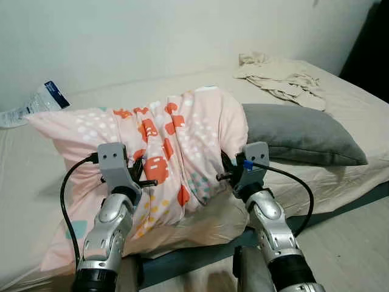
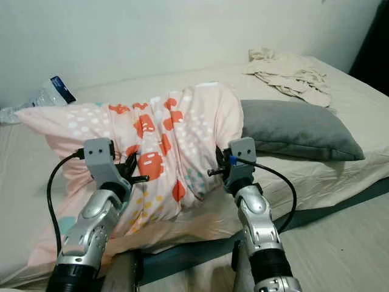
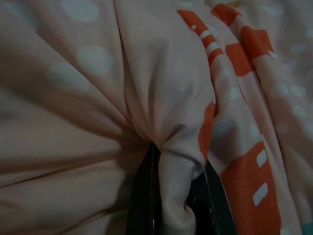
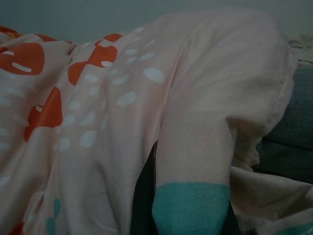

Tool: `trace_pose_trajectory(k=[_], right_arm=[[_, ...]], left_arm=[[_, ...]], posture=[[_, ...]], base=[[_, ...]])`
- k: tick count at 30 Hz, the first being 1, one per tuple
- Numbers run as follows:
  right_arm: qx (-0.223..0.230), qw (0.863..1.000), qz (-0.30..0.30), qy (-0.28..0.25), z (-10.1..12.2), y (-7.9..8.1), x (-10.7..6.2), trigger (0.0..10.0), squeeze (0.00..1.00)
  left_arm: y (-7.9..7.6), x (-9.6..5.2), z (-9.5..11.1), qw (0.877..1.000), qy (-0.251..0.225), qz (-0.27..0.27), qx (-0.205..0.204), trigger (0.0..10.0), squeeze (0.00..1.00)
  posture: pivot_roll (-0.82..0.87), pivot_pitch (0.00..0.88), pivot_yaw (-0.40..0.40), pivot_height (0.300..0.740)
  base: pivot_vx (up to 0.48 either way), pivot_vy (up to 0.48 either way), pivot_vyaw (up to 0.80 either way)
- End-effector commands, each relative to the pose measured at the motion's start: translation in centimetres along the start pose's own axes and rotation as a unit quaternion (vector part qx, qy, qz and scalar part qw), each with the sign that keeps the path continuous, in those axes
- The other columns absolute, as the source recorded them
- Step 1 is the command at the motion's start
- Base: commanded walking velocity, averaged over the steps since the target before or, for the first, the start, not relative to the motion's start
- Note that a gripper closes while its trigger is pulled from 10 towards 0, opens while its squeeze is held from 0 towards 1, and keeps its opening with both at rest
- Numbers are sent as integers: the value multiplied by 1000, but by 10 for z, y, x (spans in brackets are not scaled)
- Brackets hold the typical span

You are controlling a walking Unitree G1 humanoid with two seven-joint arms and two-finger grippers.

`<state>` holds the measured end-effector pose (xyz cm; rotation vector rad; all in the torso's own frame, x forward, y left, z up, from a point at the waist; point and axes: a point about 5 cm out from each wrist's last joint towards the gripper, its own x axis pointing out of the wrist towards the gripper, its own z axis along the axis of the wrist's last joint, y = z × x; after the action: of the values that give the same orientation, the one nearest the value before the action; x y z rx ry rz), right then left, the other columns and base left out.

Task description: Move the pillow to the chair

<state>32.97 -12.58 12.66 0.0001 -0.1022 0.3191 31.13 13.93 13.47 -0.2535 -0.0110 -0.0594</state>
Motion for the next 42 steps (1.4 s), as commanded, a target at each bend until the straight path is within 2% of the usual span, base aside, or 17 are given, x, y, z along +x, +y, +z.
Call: trace_pose_trajectory(k=[1, 2, 4, 5, 12, 16, 31, 39, 42], right_arm=[[6, 999, 41, 24, -9, 19, -1, 10000, 0], [6, 999, 41, 24, -9, 19, -1, 10000, 0], [6, 999, 42, 24, -9, 19, -1, 10000, 0], [6, 999, 42, 23, -8, 20, -1, 10000, 0], [6, 999, 44, 24, -10, 24, -2, 10000, 0], [8, 999, 47, 25, -11, 26, -3, 10000, 0], [6, 999, 46, 23, -9, 26, -2, 10000, 0], [7, 999, 45, 19, -8, 24, -5, 10000, 0], [5, 999, 46, 21, -7, 22, -5, 10000, 0]], left_arm=[[-19, -5, -11, 998, 39, -55, 10, 10000, 0], [-19, -5, -11, 998, 39, -55, 10, 10000, 0], [-18, -4, -15, 996, 63, -46, 39, 10000, 0], [-19, -4, -15, 996, 58, -49, 50, 10000, 0], [-27, -6, -22, 991, 62, -89, 73, 10000, 0], [-27, -8, -27, 990, 65, -82, 92, 10000, 0], [-17, -3, -21, 992, 62, -59, 96, 10000, 0], [-15, -7, -23, 991, 57, -62, 105, 10000, 0], [-16, -9, -23, 991, 58, -73, 96, 10000, 0]], posture=[[32, 74, 18, 552], [32, 74, 18, 552], [33, 70, 21, 562], [35, 69, 21, 567], [43, 62, 19, 587], [42, 62, 17, 607], [41, 81, 12, 672], [33, 88, 9, 707], [35, 91, 9, 722]], base=[[0, 0, 0], [0, 0, 0], [0, 0, 0], [0, 0, 0], [0, 0, 0], [0, 0, 0], [0, 0, 0], [0, 0, 0], [0, 0, 0]])
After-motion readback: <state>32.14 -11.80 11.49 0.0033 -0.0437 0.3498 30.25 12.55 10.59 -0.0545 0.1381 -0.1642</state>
